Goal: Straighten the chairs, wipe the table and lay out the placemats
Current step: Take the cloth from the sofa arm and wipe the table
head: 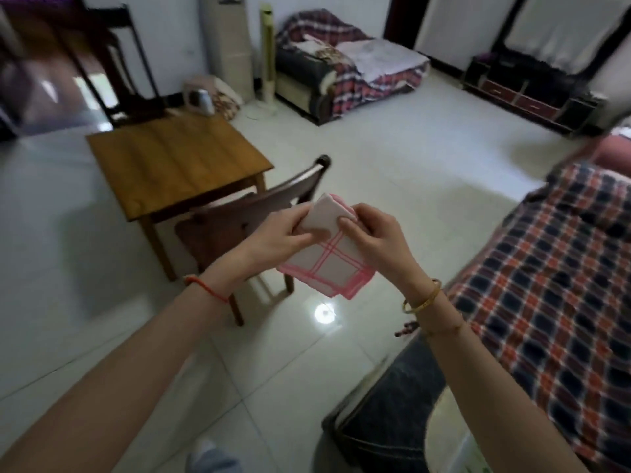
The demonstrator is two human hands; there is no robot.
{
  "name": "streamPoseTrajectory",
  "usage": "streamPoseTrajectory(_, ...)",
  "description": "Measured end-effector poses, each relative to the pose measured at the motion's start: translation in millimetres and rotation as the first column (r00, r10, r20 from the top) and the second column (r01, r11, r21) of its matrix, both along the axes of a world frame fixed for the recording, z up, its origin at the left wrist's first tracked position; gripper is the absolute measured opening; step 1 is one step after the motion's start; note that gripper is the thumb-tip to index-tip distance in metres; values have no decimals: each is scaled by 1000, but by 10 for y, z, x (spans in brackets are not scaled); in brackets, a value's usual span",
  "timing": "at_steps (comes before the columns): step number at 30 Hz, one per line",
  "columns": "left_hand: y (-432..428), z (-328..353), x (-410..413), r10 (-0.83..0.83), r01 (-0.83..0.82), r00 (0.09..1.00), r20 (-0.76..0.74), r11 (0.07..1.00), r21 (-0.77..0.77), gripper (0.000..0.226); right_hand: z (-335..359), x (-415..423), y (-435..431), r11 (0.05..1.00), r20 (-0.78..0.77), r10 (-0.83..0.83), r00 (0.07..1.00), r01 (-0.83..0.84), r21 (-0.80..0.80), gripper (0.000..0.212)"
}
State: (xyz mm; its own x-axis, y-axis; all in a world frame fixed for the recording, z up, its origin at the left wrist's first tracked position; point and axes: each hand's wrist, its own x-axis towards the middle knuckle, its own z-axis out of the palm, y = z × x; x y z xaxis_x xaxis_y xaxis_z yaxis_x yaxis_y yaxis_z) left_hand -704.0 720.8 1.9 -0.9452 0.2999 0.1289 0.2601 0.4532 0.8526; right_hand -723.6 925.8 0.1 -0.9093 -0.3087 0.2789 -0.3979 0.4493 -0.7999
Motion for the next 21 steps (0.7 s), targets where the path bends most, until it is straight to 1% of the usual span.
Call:
streamPoseTrajectory(2,-571,118,84,57,-57,998,-27,998,12,43,160,-29,-581,997,37,68,997,-67,-42,17)
streamPoseTrajectory(5,-1458,252,199,129,-128,992,-14,991,47,52,292,-105,-1472,983,112,143,983,-128,-129,29)
streamPoseTrajectory(6,-1701,285,229,154,-153,988,-11,986,63,51,315,-140,-1724,978,143,164,976,-143,-149,32)
streamPoseTrajectory(8,-2234,339,264,202,-201,979,-3,974,106,39,339,-209,-2288,969,171,212,962,-184,-166,40)
streamPoseTrajectory(10,-2703,362,284,252,-253,967,26,958,138,32,347,-247,-2779,968,196,233,953,-207,-145,45)
streamPoseTrajectory(14,-3554,350,206,337,-346,938,83,922,175,37,356,-367,-3637,957,240,286,928,-262,-125,25)
streamPoseTrajectory(17,-4068,312,28,390,-411,911,136,889,204,34,340,-593,-4167,948,228,316,921,-299,-107,24)
streamPoseTrajectory(21,-4741,226,-426,423,-452,889,175,869,202,33,239,-1097,-4840,953,204,300,932,-285,-101,26)
